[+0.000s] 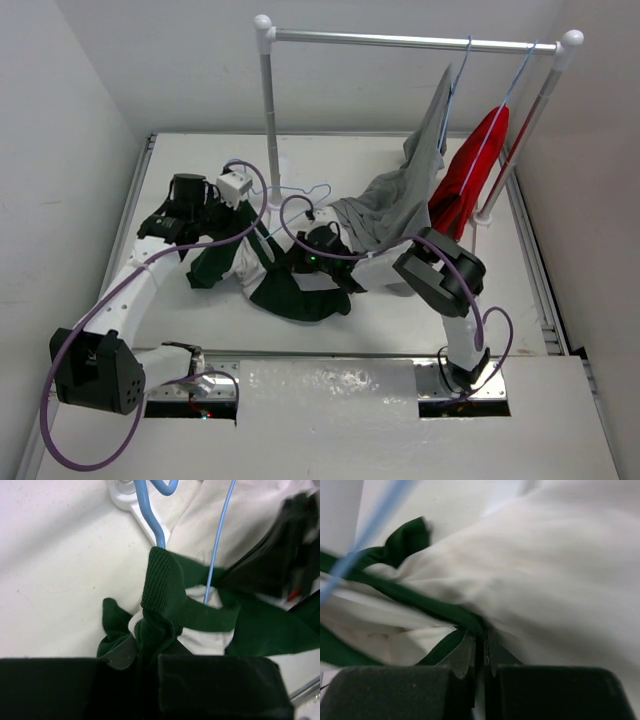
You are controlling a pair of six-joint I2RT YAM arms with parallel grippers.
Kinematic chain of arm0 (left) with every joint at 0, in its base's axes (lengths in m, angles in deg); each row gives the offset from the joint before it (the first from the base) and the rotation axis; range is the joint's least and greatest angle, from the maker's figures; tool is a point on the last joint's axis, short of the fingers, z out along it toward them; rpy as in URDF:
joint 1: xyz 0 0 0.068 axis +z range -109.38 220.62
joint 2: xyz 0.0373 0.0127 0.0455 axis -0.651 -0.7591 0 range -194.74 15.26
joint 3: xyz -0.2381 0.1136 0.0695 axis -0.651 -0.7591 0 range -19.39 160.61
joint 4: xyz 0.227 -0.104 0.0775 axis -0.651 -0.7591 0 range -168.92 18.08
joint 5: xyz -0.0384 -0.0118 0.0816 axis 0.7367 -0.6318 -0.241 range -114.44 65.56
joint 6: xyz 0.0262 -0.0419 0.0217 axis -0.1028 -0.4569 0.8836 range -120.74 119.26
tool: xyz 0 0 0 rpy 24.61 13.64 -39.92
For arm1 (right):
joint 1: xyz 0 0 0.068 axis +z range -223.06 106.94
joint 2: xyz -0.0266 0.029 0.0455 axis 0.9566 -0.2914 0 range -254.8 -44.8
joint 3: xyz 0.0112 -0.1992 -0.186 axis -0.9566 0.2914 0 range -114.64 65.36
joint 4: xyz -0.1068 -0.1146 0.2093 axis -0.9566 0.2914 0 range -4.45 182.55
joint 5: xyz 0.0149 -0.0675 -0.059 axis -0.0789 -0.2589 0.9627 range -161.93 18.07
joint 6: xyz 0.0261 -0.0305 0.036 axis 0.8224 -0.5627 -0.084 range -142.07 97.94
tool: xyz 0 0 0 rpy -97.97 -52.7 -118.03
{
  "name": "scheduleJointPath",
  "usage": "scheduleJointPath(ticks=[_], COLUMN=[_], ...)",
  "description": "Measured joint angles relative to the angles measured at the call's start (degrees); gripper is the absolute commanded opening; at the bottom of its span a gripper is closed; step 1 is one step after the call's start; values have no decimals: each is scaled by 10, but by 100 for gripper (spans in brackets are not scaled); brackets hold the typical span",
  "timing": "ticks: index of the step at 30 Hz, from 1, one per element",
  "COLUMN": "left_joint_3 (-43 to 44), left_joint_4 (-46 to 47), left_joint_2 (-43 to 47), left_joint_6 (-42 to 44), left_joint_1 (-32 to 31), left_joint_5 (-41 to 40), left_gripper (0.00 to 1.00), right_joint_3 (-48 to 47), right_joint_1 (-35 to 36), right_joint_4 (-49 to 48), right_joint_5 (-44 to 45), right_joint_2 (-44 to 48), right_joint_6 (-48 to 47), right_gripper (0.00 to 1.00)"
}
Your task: Place the t-shirt on the hanger
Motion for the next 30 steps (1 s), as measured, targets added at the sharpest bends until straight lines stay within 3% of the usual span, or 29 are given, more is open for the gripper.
scheduleJointPath(ticks=[8,11,16,22,30], left_joint_3=[24,35,38,2,-20], left_joint_4=[-102,-156,-223,-181,-86], left_joint_2=[3,7,29,32,33], left_joint_6=[127,209,347,377,359], left_joint_1=[132,169,176,176,135], left_joint_5=[124,176,216,189,83], left_gripper=[0,0,0,0,0], right_joint_3=[155,164,163,116,-4], right_joint_1=[-138,-149,-148,-130,-44], right_joint_4=[-54,-64,-36,43,177], right_joint_5=[-1,-2,5,61,232], right_joint_2=[156,210,230,261,249], right_joint_6=[21,13,-22,-115,-348], right_gripper=[0,0,0,0,0])
